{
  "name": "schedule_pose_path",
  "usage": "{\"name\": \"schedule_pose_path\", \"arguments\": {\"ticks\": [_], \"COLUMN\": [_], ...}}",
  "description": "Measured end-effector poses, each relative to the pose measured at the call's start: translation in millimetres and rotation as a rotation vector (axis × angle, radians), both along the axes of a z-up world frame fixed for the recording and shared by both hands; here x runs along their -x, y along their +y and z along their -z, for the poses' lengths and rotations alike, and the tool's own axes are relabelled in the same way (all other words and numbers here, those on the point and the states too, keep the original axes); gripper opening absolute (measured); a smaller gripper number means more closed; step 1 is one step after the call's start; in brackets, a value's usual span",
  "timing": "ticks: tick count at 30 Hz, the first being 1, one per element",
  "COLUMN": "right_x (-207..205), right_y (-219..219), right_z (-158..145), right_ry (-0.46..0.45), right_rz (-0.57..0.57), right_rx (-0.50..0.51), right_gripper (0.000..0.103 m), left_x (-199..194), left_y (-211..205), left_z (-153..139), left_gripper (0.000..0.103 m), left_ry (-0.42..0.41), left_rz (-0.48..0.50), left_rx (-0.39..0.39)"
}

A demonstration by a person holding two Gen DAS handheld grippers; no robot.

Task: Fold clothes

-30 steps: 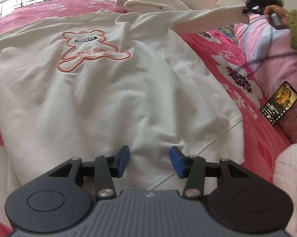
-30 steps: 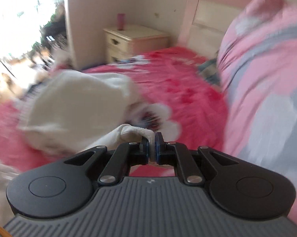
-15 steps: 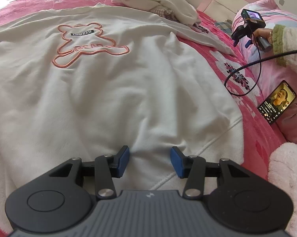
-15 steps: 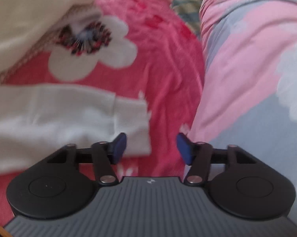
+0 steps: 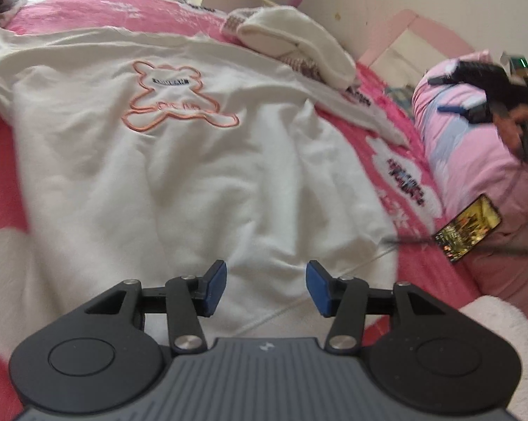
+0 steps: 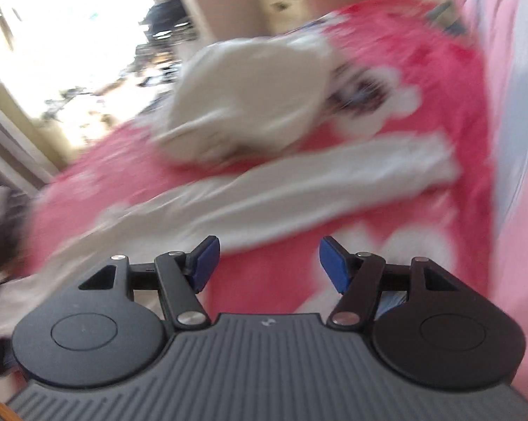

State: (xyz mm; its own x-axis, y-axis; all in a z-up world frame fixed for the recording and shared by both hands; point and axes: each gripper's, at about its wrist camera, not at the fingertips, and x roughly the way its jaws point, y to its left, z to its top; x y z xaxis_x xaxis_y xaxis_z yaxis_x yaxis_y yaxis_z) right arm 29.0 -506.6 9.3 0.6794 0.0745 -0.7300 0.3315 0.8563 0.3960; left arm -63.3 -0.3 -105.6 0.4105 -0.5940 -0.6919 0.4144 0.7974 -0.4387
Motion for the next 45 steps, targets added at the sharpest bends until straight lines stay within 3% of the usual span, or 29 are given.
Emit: {"name": "schedule_pose_path", "arguments": {"ticks": [5, 11, 15, 20, 24, 29, 31, 33, 35, 37, 40, 44, 45], "right_x": [57, 100, 111, 130, 144, 142, 137, 129, 122, 116, 112, 119, 122], "right_y": [81, 231, 318, 403, 433, 431, 421, 397, 362, 322, 258, 192, 179], "right_z": [16, 44, 75, 104, 119, 118, 119, 112, 102, 95, 92, 99, 102], "right_ry": [-0.059, -0.129, -0.146, -0.210, -0.247, -0.226, -0.205, -0.186, -0.165, -0.147, -0.128, -0.139, -0.142], "right_rz": [-0.238, -0.750, -1.062, -1.311, -1.394, -1.356, -1.291, -1.188, -1.049, -0.880, -0.612, -0.338, -0.289], "right_rx": [-0.106, 0.094, 0.119, 0.355, 0.483, 0.465, 0.426, 0.370, 0.293, 0.219, 0.103, -0.045, -0.075], "right_gripper": [0.063, 0.061, 0.060, 0.059, 0.059, 0.059, 0.059, 0.060, 0.061, 0.061, 0.061, 0.061, 0.061], "left_x": [38, 64, 65, 59, 53, 40, 33, 28, 22, 17, 20, 52, 64], "left_y": [49, 113, 137, 143, 143, 117, 104, 99, 98, 99, 103, 128, 136], "left_z": [-9, -3, 7, 15, 17, 20, 25, 29, 33, 36, 17, -55, -71], "left_gripper": [0.052, 0.052, 0.052, 0.052, 0.052, 0.052, 0.049, 0.046, 0.022, 0.010, 0.006, 0.006, 0.005], "left_ry": [0.026, 0.121, 0.175, 0.180, 0.141, 0.045, 0.017, 0.015, 0.035, 0.054, 0.029, -0.106, -0.139], "left_rz": [-0.085, -0.285, -0.383, -0.418, -0.411, -0.286, -0.241, -0.241, -0.258, -0.289, -0.339, -0.392, -0.408], "left_rx": [-0.003, 0.019, 0.104, 0.134, 0.085, -0.090, -0.150, -0.157, -0.128, -0.122, -0.051, 0.129, 0.139]}}
